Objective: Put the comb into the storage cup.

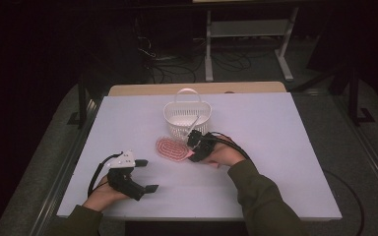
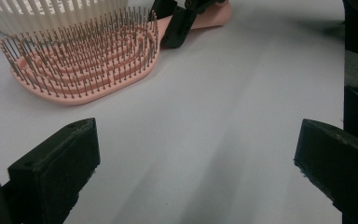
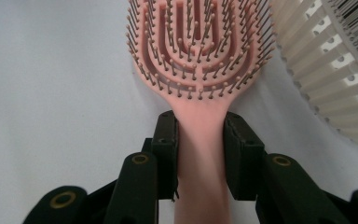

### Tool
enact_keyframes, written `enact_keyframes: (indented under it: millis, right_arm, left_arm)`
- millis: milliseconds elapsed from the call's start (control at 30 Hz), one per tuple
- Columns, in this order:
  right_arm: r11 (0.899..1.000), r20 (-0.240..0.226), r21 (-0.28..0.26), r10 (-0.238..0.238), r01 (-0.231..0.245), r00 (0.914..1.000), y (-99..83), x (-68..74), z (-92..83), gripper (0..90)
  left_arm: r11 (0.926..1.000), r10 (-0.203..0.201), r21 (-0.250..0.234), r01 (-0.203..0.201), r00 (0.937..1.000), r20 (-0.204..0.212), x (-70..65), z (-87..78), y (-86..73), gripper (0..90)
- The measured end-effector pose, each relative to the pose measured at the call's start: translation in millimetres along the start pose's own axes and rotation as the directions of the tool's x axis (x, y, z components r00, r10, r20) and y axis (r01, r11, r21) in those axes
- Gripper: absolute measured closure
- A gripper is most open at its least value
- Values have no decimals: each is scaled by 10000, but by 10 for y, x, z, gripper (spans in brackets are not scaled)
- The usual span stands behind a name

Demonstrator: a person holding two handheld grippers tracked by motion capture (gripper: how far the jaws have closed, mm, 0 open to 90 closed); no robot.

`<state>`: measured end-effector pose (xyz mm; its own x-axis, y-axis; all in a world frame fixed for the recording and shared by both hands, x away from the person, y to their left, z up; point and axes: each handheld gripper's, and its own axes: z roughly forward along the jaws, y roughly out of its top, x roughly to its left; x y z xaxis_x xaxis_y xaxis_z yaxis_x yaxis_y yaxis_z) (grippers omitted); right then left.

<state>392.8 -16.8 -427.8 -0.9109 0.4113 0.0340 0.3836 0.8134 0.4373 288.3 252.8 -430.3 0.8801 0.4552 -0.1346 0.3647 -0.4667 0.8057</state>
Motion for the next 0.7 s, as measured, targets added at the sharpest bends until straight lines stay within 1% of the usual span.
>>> enact_keyframes:
  millis: [167, 267, 433, 700]
  right_arm:
    - [9999, 152, 96, -94, 92, 9998, 14, 18, 0, 690]
    - [9999, 115, 168, 38, -40, 9999, 22, 12, -1, 691]
    - [9994, 125, 334, 92, -96, 9999, 46, 18, 0, 693]
    - [9992, 79, 403, -19, 15, 10000, 23, 24, -29, 693]
  left_arm:
    - [10000, 8, 16, -8, 10000, 6, 1, 1, 0, 0]
    - [10000, 7, 19, -7, 10000, -4, 2, 0, -1, 0]
    - [10000, -12, 24, 12, 10000, -9, 6, -2, -4, 0]
    - [10000, -29, 11, 29, 10000, -16, 15, -3, -7, 0]
